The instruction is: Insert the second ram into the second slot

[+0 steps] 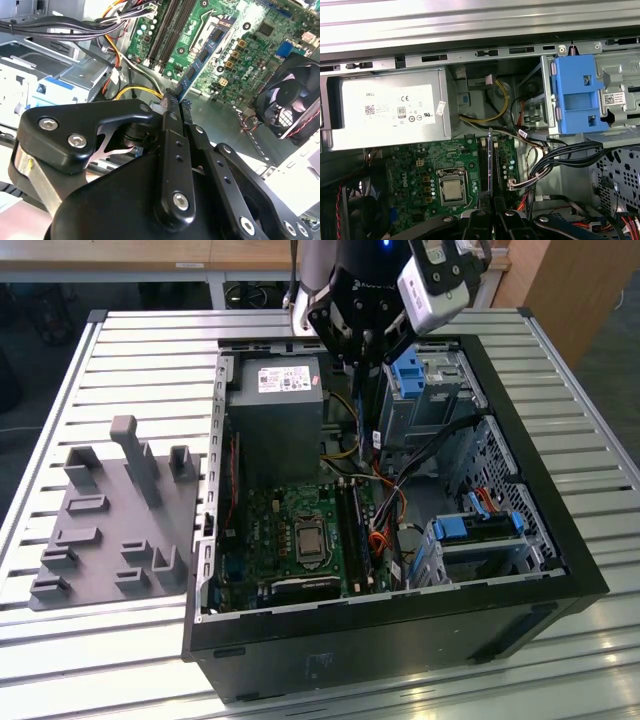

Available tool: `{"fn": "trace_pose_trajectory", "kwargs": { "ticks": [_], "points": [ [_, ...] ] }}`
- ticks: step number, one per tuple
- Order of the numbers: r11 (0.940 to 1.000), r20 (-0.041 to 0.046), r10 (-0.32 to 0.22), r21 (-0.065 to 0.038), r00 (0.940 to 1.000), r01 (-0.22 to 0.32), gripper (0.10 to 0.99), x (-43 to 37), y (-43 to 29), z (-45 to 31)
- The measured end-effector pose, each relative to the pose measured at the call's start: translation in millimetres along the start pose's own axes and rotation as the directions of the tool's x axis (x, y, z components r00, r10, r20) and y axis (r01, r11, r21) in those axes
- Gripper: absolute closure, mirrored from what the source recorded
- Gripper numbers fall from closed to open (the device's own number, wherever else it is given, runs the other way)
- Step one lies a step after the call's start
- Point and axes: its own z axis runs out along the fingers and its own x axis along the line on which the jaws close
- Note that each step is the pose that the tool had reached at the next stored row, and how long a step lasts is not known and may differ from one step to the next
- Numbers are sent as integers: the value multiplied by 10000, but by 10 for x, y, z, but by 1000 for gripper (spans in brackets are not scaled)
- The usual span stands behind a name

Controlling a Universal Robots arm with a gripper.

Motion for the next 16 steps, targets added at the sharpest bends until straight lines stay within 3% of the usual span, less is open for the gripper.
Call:
{"fn": "trace_pose_trajectory", "kwargs": {
  "ticks": [9, 16],
  "points": [
    [10000, -5, 18, 11, 10000, -18, 949, 1, -4, 44],
    [9988, -31, -487, 4, 9988, 487, 949, 0, -13, 72]
  ]
}}
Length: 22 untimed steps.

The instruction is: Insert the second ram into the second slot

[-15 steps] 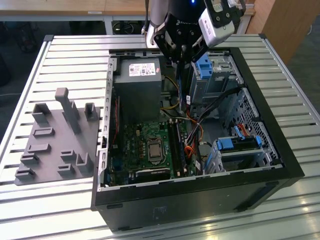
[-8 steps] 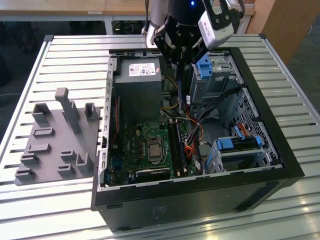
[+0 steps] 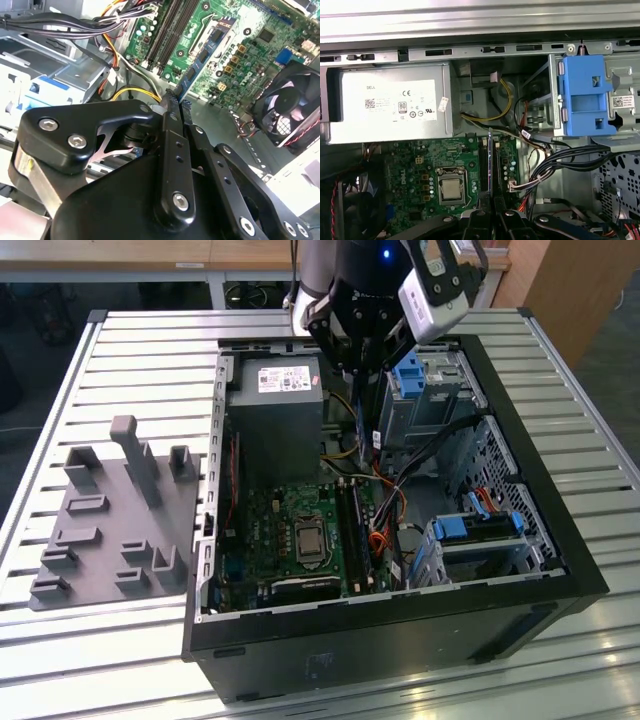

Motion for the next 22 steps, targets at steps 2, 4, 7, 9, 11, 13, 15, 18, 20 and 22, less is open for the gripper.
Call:
{"fn": "trace_pose_trajectory", "kwargs": {
  "ticks": [2, 4, 7, 9, 11, 13, 15, 18, 20, 22],
  "points": [
    [9999, -5, -114, -1, 9999, 114, 949, 0, 0, 6],
    [9999, -16, -142, -2, 9999, 142, 949, 0, -1, 12],
    [9999, -18, -146, -1, 9999, 146, 949, 0, -1, 24],
    [9999, -18, -147, -1, 9999, 147, 949, 0, -1, 33],
    [9999, -19, -147, 0, 9999, 147, 949, 1, -1, 41],
    [9999, -19, -147, 0, 9999, 147, 949, 1, -2, 47],
    [9999, -19, -147, 0, 9999, 147, 949, 1, -2, 52],
    [9999, -18, -147, -1, 9999, 147, 949, 1, -2, 63],
    [9999, -21, -147, 0, 9999, 147, 949, 1, -2, 71],
    [9999, -47, -147, 0, 9999, 147, 949, 0, -2, 77]
  ]
}}
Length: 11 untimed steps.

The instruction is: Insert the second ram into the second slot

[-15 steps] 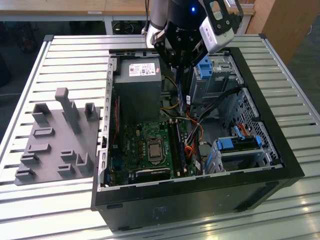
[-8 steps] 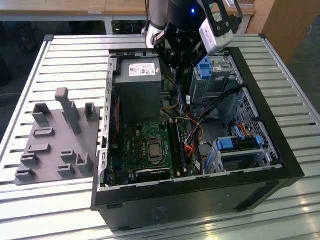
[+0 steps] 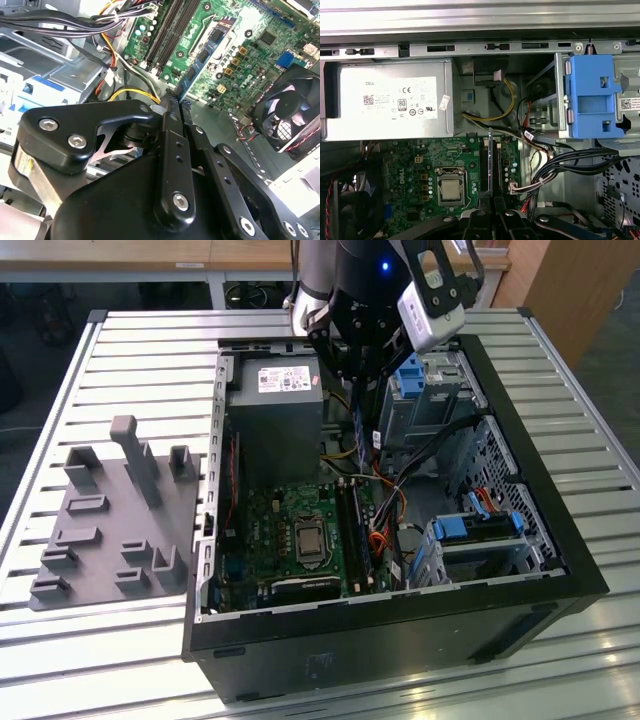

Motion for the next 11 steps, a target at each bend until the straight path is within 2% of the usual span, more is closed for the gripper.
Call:
{"fn": "trace_pose_trajectory", "kwargs": {
  "ticks": [11],
  "points": [
    [10000, -31, 3, -3, 10000, -3, 949, 1, -1, 23]
  ]
}}
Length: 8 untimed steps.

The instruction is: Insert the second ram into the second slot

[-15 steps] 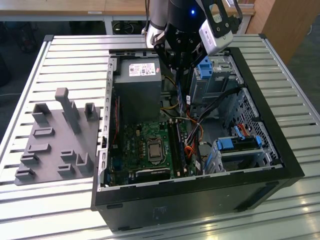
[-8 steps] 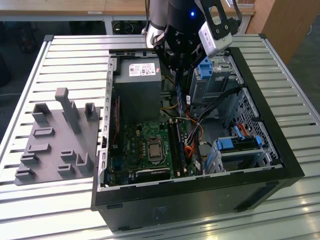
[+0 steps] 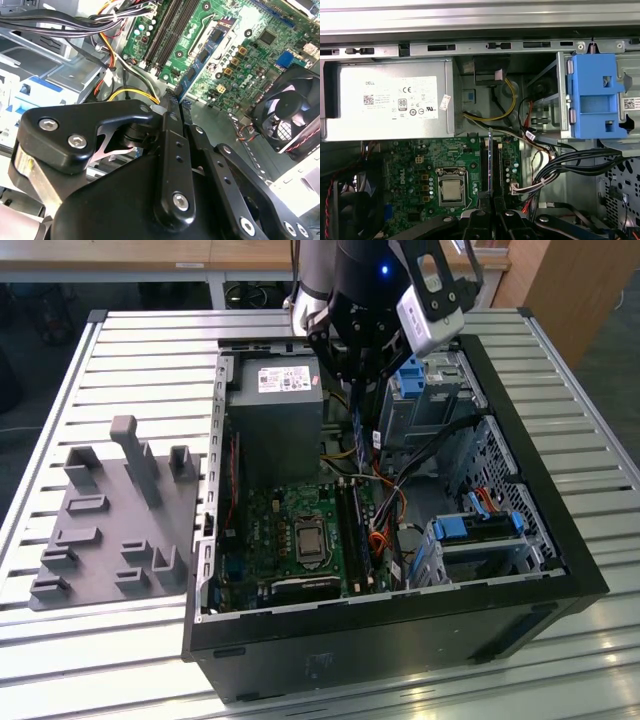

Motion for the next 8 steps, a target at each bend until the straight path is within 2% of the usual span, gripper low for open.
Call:
{"fn": "trace_pose_trajectory", "kwargs": {
  "ticks": [8],
  "points": [
    [10000, 0, 0, 0, 10000, 0, 949, 0, -1, 29]
  ]
}}
